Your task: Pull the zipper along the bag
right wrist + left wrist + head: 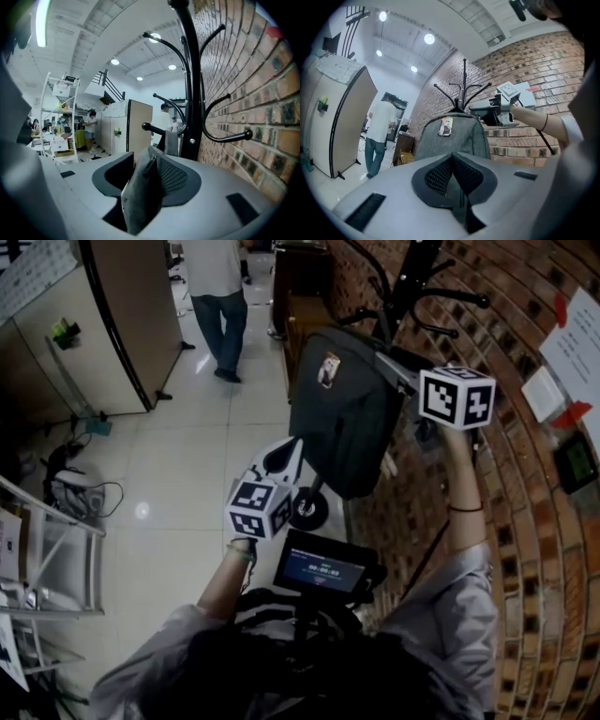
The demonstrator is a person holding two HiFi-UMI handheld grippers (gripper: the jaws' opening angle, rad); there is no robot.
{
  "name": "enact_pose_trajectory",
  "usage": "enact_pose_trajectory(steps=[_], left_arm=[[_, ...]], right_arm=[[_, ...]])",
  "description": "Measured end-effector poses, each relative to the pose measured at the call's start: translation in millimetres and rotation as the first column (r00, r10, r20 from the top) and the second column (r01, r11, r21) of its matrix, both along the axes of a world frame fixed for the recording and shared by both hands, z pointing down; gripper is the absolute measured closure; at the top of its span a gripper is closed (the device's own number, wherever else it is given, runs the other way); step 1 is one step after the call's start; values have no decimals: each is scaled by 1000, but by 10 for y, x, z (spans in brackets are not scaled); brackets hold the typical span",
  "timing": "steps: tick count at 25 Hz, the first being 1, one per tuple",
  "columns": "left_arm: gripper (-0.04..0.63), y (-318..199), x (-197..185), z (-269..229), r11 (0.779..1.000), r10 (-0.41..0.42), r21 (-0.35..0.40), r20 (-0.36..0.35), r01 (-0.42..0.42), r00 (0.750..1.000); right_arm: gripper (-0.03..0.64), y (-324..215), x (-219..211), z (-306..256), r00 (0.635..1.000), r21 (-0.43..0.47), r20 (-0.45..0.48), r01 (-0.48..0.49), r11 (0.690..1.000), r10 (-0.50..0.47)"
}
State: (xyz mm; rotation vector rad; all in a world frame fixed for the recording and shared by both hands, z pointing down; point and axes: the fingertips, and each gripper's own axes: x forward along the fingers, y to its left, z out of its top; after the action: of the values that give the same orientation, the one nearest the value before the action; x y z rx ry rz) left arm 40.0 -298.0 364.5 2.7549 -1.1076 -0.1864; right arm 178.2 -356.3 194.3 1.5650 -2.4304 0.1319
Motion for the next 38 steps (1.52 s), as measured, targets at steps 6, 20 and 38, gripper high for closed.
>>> enact_pose_trajectory(steps=[6,20,38], left_arm=[[588,-74,-114,11,1000,-29,-12,-20,29,999],[589,-141,-175,24,999,-37,-30,-28,36,999],[589,-63,-204,84,999,-32,-33,-32,31,999]], right_arm=[[428,-108,-76,20,997,-44,7,-73,996,73],[612,-142,39,112,991,-97,-83,-115,989,108],[611,-1,173,90,992,-212,78,-78,974,97]])
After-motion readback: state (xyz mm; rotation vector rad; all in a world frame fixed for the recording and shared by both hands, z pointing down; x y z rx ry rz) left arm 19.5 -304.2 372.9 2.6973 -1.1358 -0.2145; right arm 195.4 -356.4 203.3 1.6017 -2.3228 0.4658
